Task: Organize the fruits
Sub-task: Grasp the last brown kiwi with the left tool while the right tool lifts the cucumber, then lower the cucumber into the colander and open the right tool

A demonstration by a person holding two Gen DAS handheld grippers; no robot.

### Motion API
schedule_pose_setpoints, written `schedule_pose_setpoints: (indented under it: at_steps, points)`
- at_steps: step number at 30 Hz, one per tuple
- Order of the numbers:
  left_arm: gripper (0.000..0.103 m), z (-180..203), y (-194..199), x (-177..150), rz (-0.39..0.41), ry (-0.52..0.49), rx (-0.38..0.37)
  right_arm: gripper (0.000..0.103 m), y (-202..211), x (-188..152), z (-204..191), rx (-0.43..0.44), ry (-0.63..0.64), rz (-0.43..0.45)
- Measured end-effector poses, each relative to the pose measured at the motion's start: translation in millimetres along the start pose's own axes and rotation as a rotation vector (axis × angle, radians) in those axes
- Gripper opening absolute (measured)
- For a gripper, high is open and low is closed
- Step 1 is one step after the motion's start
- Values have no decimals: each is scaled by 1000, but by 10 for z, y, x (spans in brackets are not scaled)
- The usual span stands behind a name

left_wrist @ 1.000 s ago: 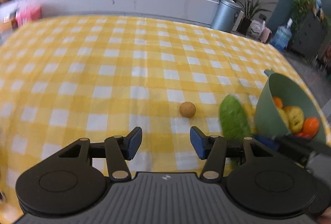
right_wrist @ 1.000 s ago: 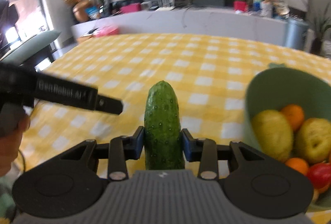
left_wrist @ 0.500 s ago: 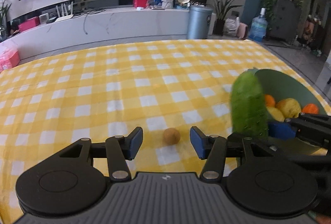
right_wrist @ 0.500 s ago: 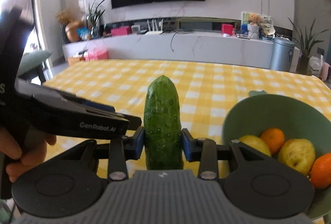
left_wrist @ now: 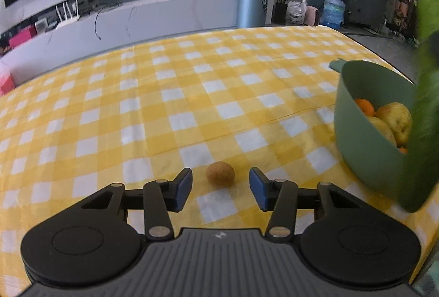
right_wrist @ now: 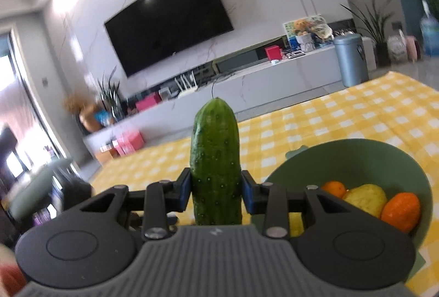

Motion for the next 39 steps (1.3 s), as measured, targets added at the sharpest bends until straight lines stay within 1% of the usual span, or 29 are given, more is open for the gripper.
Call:
schedule_pose_setpoints:
  at_steps: [1, 4, 6, 8, 11, 12, 15, 17, 20, 24, 27, 29, 32, 34, 36, 39]
  points:
    - [51, 2, -32, -2, -9, 12, -7, 34, 59, 54, 25, 11, -27, 13]
    - [48, 8, -74, 0, -15, 19, -16, 34, 209, 189, 55, 25, -66, 38]
    - [46, 25, -81, 1, -15, 12, -17, 34, 304, 279, 99, 21, -84, 53]
    - [42, 24, -94, -8, -16, 5, -1, 34, 385, 379, 162, 8, -92, 62]
    - [32, 14, -116, -3, -26, 16, 2, 34, 470, 510, 283, -48, -58, 45]
    - [28, 7, -123, -4, -30, 21, 1, 34, 482, 548, 328, -72, -33, 33]
    - [27, -12, -113, -5, -33, 30, 1, 34, 460, 636, 483, -119, 29, -14]
    - [27, -30, -83, 20, -20, 33, 17, 34, 436, 667, 576, -143, 77, -55]
    - [27, -49, -11, 76, -10, 50, 18, 34, 393, 685, 664, -179, 188, -128]
    - [27, -35, 94, 149, 7, 50, 17, 34, 255, 681, 689, -200, 377, -240]
    - [27, 4, 142, 183, 19, 41, 11, 34, 125, 673, 661, -218, 559, -322]
    - [27, 24, 165, 201, 25, 39, 4, 34, 21, 629, 641, -224, 713, -384]
    - [27, 44, 202, 225, 22, 53, -17, 34, -131, 445, 633, -221, 962, -479]
    - [27, 45, 238, 248, 26, 66, -28, 34, -217, 310, 655, -214, 1081, -539]
    - [27, 29, 266, 269, 30, 78, -31, 34, -311, 210, 695, -205, 1174, -590]
    - [27, -2, 274, 279, 28, 95, -36, 34, -391, 88, 674, -185, 1263, -641]
Point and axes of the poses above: each gripper's, at about its wrist camera, not at the fingertips, and y roughly against the way its jaws point, z to its right, x to its top, the point moved 9 cm from there along -y, roughly the way its jaws point, and after that the axes turned 8 degrees about x, right-handed, at the moved point
